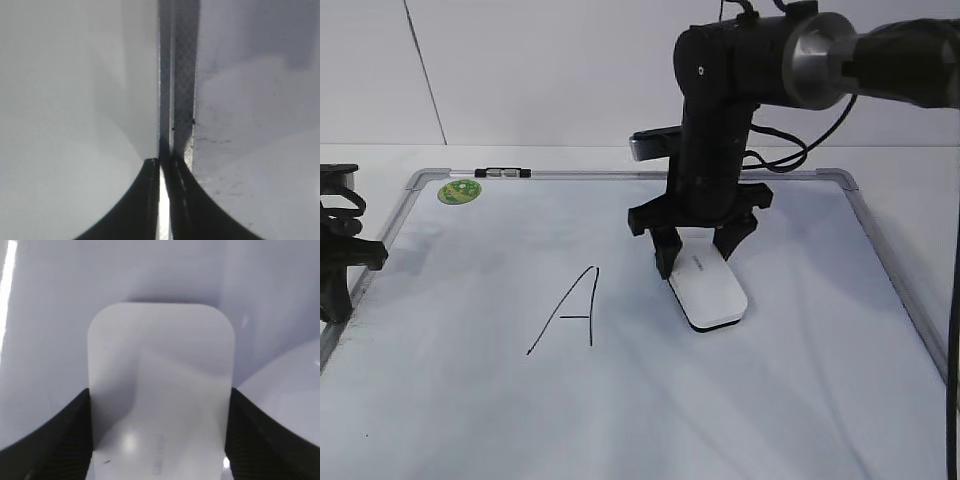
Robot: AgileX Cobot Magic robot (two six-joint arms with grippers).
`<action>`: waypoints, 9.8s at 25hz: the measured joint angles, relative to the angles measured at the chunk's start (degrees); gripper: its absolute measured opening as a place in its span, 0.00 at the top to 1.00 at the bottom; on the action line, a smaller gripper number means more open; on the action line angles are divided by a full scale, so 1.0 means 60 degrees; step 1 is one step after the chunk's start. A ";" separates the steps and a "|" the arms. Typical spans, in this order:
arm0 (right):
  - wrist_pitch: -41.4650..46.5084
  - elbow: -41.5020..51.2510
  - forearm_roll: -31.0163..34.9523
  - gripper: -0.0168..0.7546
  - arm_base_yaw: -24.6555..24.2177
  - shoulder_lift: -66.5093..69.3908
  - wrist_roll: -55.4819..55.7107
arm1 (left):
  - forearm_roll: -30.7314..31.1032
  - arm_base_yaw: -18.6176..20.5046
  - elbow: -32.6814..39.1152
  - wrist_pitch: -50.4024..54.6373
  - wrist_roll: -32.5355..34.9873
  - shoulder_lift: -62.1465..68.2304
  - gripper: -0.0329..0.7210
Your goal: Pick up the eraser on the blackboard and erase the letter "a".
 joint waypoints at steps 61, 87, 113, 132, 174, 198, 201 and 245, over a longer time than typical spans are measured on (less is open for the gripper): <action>0.0215 0.4527 -0.1517 0.25 -0.2972 -0.6318 0.0801 | -0.0120 0.0017 0.0000 -0.0020 0.0018 0.0000 0.94; -0.0006 0.3469 -0.0458 0.25 -0.3773 -0.3254 0.0103 | -0.0152 0.0017 0.0000 -0.0020 0.0031 0.0000 0.94; -0.0242 0.3424 -0.0215 0.25 -0.3788 -0.2603 -0.0200 | -0.0152 0.0017 0.0000 -0.0020 0.0031 0.0000 0.94; -0.0383 0.2772 -0.0215 0.25 -0.3809 -0.2202 -0.0222 | -0.0152 0.0017 0.0000 -0.0002 0.0031 0.0000 0.94; -0.0270 0.2708 -0.0215 0.14 -0.3809 -0.1604 -0.0404 | -0.0152 0.0017 0.0000 -0.0002 0.0031 0.0000 0.94; -0.0031 0.1772 -0.0215 0.15 -0.3809 -0.3128 -0.0404 | -0.0152 0.0017 0.0000 -0.0020 0.0031 0.0000 0.94; -0.0009 0.1772 -0.0114 0.16 -0.3809 -0.3799 -0.0404 | -0.0152 0.0017 0.0000 -0.0040 0.0031 0.0000 0.94; 0.0353 0.2867 0.1186 0.21 -0.3809 -0.9233 -0.0404 | 0.0413 0.0011 0.0183 0.1173 -0.0295 -0.5396 0.30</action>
